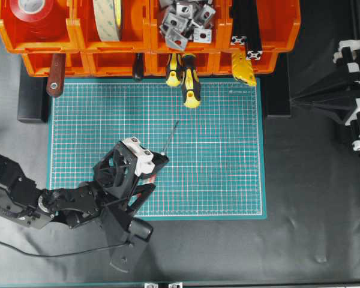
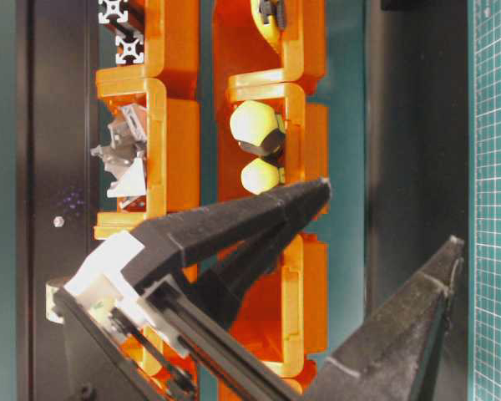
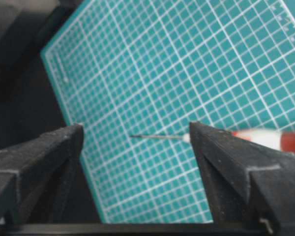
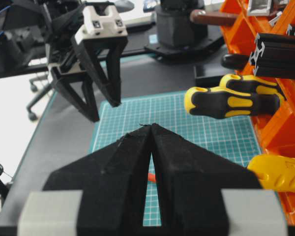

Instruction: Pick red screwdriver from container rack with left arm.

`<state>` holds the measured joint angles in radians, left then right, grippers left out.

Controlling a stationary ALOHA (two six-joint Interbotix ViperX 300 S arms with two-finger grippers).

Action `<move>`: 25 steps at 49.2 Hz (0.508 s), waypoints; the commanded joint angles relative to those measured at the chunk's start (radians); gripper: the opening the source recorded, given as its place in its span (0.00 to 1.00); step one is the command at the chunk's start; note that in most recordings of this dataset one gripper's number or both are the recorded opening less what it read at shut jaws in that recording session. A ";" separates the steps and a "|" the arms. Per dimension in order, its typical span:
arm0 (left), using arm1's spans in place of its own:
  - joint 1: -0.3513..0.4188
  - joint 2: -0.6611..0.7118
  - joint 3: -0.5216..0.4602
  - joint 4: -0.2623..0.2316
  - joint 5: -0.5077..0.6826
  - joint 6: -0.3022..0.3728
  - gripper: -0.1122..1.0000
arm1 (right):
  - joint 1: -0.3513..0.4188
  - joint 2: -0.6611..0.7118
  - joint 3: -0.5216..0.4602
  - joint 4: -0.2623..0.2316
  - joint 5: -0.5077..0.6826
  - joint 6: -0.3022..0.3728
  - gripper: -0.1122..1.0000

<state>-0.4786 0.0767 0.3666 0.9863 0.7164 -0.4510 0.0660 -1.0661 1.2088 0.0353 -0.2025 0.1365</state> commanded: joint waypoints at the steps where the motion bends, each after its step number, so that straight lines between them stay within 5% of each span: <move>1: 0.005 -0.029 0.000 0.003 -0.003 -0.058 0.86 | -0.002 0.006 -0.014 0.000 0.000 0.000 0.11; 17: 0.000 -0.155 0.052 0.002 0.003 -0.465 0.88 | 0.000 0.006 -0.015 0.000 0.000 0.000 0.11; 25: -0.023 -0.273 0.120 0.002 -0.005 -0.589 0.88 | 0.000 0.005 -0.015 0.000 -0.003 0.000 0.10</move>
<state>-0.4847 -0.1150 0.4694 0.9848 0.7164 -1.0017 0.0675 -1.0661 1.2072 0.0353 -0.2025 0.1365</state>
